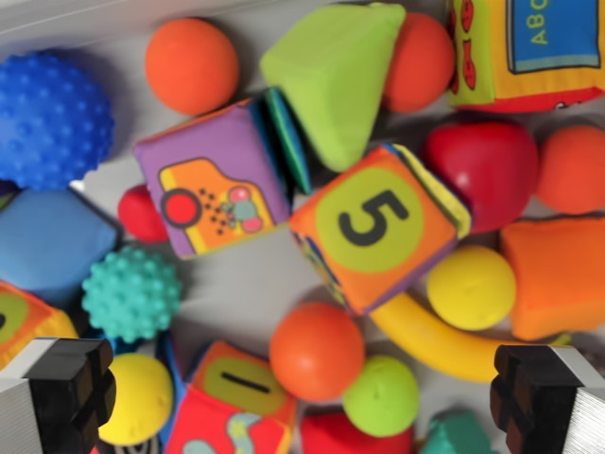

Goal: Pick an object from the bin

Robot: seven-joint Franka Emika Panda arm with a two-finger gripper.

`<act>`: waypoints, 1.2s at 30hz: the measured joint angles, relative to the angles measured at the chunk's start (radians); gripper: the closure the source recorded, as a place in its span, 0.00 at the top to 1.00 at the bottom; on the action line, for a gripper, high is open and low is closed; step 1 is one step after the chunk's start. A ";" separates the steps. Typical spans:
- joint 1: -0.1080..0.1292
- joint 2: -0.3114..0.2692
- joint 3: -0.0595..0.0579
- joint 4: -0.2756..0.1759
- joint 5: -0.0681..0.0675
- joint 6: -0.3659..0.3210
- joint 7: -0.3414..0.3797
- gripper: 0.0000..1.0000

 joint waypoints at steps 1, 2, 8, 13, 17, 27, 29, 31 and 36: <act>0.002 0.001 0.000 -0.004 0.000 0.005 0.009 1.00; 0.003 0.003 0.000 -0.008 0.000 0.010 0.017 1.00; 0.013 0.013 0.001 -0.027 0.000 0.040 0.069 1.00; 0.023 0.025 0.001 -0.044 0.001 0.068 0.116 1.00; 0.033 0.036 0.001 -0.060 0.001 0.094 0.162 1.00; 0.057 0.072 0.001 -0.095 0.004 0.163 0.282 1.00; 0.063 0.081 0.002 -0.101 0.004 0.177 0.309 1.00; 0.068 0.090 0.002 -0.108 0.005 0.193 0.335 1.00; 0.081 0.112 0.002 -0.120 0.007 0.226 0.395 1.00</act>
